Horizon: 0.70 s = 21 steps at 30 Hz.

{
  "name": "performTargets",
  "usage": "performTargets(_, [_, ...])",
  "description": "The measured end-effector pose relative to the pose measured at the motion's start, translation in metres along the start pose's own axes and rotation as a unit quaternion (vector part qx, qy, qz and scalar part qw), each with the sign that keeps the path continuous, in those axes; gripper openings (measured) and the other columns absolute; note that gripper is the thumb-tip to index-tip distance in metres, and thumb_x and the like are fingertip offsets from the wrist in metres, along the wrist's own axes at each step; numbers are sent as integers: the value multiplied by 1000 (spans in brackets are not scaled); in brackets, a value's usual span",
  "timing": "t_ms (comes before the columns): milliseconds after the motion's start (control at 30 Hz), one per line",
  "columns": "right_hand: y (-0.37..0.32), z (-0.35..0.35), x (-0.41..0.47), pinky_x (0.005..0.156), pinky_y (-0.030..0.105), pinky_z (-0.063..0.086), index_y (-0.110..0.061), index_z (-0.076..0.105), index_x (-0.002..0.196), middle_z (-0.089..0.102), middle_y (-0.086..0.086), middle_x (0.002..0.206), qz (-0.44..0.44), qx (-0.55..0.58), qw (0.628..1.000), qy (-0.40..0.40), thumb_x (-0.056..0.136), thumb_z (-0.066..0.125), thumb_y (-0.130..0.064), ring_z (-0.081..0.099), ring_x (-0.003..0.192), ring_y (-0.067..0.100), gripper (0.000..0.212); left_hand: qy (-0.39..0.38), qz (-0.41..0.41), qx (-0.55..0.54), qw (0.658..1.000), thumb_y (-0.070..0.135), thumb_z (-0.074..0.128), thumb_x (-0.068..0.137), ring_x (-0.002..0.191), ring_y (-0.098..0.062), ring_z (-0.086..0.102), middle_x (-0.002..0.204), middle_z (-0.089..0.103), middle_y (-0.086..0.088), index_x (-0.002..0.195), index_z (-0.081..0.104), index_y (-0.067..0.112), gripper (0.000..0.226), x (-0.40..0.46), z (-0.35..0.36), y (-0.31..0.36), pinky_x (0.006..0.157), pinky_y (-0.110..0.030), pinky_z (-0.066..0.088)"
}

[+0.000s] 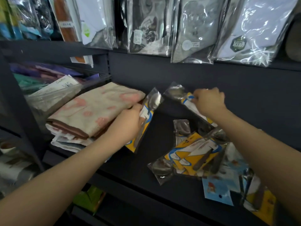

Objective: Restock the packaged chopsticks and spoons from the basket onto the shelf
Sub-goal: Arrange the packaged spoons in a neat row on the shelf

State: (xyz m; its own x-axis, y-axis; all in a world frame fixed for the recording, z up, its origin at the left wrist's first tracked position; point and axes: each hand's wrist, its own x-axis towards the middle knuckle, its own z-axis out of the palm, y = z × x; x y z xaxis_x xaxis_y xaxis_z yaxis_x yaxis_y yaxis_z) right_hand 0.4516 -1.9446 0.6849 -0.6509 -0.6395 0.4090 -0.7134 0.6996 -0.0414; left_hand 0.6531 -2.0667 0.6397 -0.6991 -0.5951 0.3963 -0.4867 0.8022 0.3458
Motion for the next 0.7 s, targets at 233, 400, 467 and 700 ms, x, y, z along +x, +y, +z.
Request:
performTargets(233, [2,-10,-5,57,27,34,-7,56,71,46,5,58,69,448,891,36,86,60,-14,41,54,12,17,-152,-2,113,982,17,47,91,116,-37,52,129,50,-22,125,39,5,37,23,48,14,92,-41,42])
performTargets(400, [-27,9,-22,36,16,39,-12,49,75,51,6,64,172,632,742,-142,92,50,-3,45,51,13,20,-167,90,106,976,24,45,93,120,-32,47,127,49,-15,111,60,9,28,15,42,2,101,-33,36])
performTargets(467, [-33,20,-25,32,13,42,-8,49,87,51,7,68,206,625,730,-184,92,50,-2,48,54,14,9,-219,88,88,968,32,45,93,109,-29,55,118,55,-14,108,60,8,32,0,37,-3,95,-35,42])
performTargets(700, [-54,47,-36,40,17,49,-2,49,103,53,9,68,201,483,785,-332,93,51,-3,53,55,13,11,-305,94,99,942,3,38,90,132,-20,40,149,35,-1,142,31,25,57,-11,15,-16,109,-34,34])
